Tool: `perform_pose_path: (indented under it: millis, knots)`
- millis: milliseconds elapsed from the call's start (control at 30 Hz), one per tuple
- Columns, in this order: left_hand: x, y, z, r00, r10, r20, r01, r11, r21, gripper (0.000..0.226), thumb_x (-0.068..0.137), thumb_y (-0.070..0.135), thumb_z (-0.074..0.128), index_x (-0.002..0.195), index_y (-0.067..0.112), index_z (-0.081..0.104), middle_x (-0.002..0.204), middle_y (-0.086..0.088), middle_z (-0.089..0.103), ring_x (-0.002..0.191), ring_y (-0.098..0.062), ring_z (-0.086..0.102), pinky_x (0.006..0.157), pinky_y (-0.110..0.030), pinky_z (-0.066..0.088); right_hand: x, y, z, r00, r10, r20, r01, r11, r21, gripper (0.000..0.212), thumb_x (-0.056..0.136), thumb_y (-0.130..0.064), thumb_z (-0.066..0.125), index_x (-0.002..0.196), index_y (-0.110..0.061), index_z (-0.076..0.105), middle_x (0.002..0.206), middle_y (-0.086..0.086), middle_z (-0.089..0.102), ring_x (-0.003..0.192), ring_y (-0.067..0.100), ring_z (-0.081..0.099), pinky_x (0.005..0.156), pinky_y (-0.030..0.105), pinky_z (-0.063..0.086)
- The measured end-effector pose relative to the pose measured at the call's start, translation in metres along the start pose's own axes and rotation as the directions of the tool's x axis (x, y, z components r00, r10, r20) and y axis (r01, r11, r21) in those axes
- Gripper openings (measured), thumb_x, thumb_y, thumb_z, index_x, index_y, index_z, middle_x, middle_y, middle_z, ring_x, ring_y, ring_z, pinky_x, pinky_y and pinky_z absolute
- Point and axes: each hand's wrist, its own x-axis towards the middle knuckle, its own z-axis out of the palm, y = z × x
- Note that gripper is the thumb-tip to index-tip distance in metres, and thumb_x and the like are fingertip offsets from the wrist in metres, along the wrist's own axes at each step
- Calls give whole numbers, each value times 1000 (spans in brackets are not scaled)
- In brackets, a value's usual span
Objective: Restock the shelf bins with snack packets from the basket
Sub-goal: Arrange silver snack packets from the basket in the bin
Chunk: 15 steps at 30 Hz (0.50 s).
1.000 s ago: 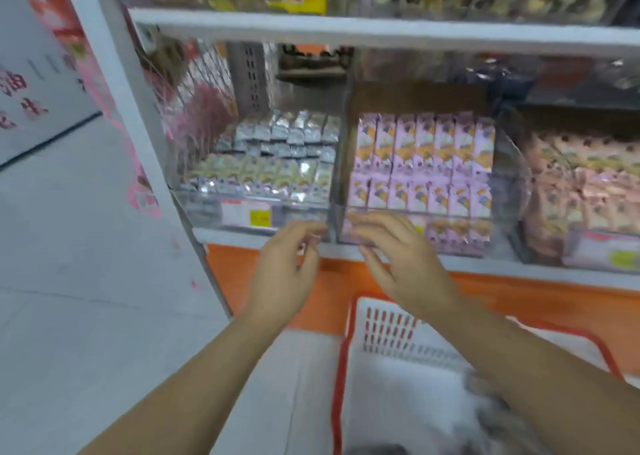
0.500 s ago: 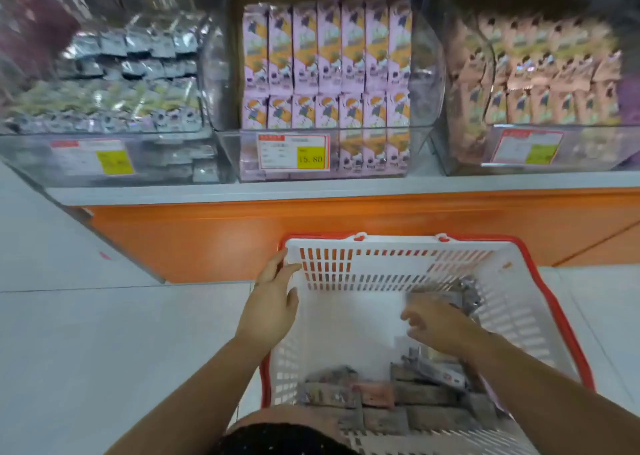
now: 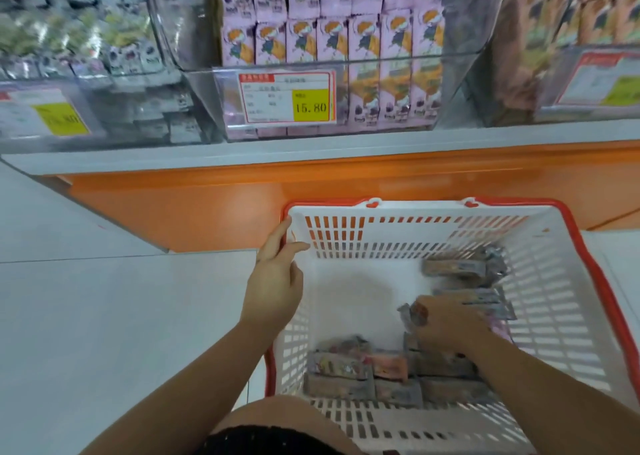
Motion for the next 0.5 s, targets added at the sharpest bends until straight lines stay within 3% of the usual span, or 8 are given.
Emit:
perform_pose_path:
  millis: [133, 233, 333, 433, 500]
  knots:
    - [0, -1, -6, 998, 5, 69, -1, 998, -56, 39, 88, -2, 50, 116, 23, 61, 152, 16, 21, 142, -8, 22, 107, -24, 33, 4, -37, -41, 995, -17, -95, 52, 928, 368, 16, 84, -18, 64, 78, -4, 58, 81, 11, 61, 78, 24, 60, 74, 38, 50]
    - [3, 5, -23, 979, -37, 201, 69, 986, -153, 34, 92, 7, 54, 122, 22, 61, 151, 18, 22, 141, -4, 22, 109, -19, 25, -13, -69, -80, 987, -97, -126, 152, 803, 577, 11, 84, -12, 65, 81, -3, 59, 85, 14, 63, 81, 25, 63, 77, 37, 52]
    - [3, 20, -55, 960, -78, 268, 142, 963, -228, 29, 94, 19, 56, 122, 26, 62, 141, 14, 45, 131, 0, 38, 104, -12, 24, -36, -101, -109, 967, -195, -166, 256, 701, 665, 6, 86, -9, 65, 92, -9, 65, 92, 8, 69, 86, 17, 66, 76, 24, 53]
    - [-8, 38, -94, 952, -41, 302, 145, 933, -329, 16, 93, 24, 58, 102, 36, 66, 111, 22, 64, 106, 7, 56, 98, -17, 40, -60, -134, -130, 929, -263, -259, 369, 632, 681, 12, 83, -7, 69, 93, -13, 66, 93, 6, 71, 85, 16, 68, 82, 33, 54]
    - [-19, 49, -120, 955, -40, 295, 160, 903, -398, 12, 92, 24, 59, 92, 32, 68, 98, 16, 69, 97, 2, 62, 91, -19, 45, -76, -158, -144, 891, -324, -317, 452, 595, 665, 17, 81, -3, 70, 93, -13, 63, 93, 4, 71, 84, 13, 67, 82, 31, 54]
